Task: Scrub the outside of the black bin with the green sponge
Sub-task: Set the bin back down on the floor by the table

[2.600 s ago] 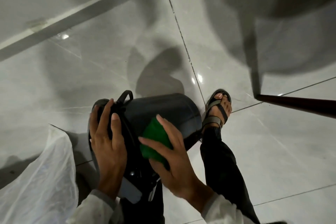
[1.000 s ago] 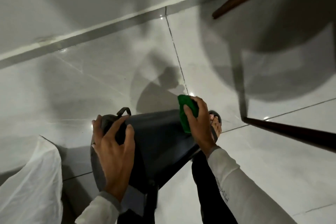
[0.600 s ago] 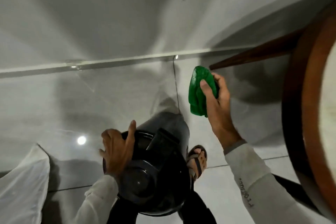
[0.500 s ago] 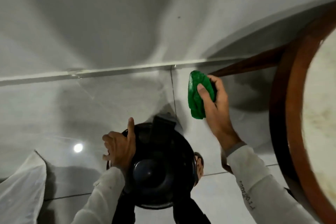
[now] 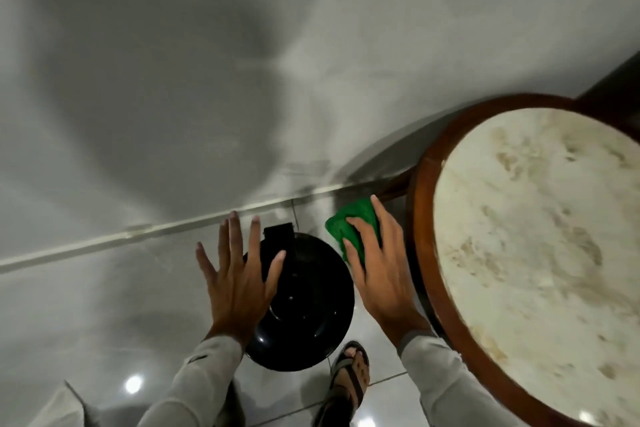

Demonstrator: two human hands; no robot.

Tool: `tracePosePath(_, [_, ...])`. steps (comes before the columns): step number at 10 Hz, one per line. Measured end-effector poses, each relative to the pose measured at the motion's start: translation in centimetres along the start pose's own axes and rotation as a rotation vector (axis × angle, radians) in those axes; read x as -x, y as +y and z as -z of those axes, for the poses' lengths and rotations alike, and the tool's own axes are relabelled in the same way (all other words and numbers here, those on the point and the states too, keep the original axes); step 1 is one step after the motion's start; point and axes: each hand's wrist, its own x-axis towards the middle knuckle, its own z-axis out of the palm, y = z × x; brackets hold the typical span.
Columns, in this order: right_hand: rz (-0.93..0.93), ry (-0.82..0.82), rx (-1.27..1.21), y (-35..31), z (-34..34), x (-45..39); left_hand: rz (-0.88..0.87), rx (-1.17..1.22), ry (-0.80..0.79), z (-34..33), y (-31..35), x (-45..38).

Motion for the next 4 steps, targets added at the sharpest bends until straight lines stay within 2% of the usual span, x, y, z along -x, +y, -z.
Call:
tracePosePath(1, [-0.031, 0.175, 0.149, 0.9, 6.4, -0.5, -0.135, -0.063, 0.083, 5.2, 3.2, -0.3])
tracePosePath(2, [-0.225, 0.26, 0.247, 3.0, 11.5, -0.8, -0.193, -0.07, 0.091, 9.3, 6.5, -0.3])
tracePosePath(3, [-0.408, 0.153, 0.312, 6.6, 14.2, -0.2, -0.268, -0.117, 0.062, 12.0, 9.1, -0.9])
tracePosePath(4, [-0.459, 0.003, 0.339, 8.2, 14.9, 1.0, -0.322, -0.137, 0.066, 14.3, 12.1, -1.5])
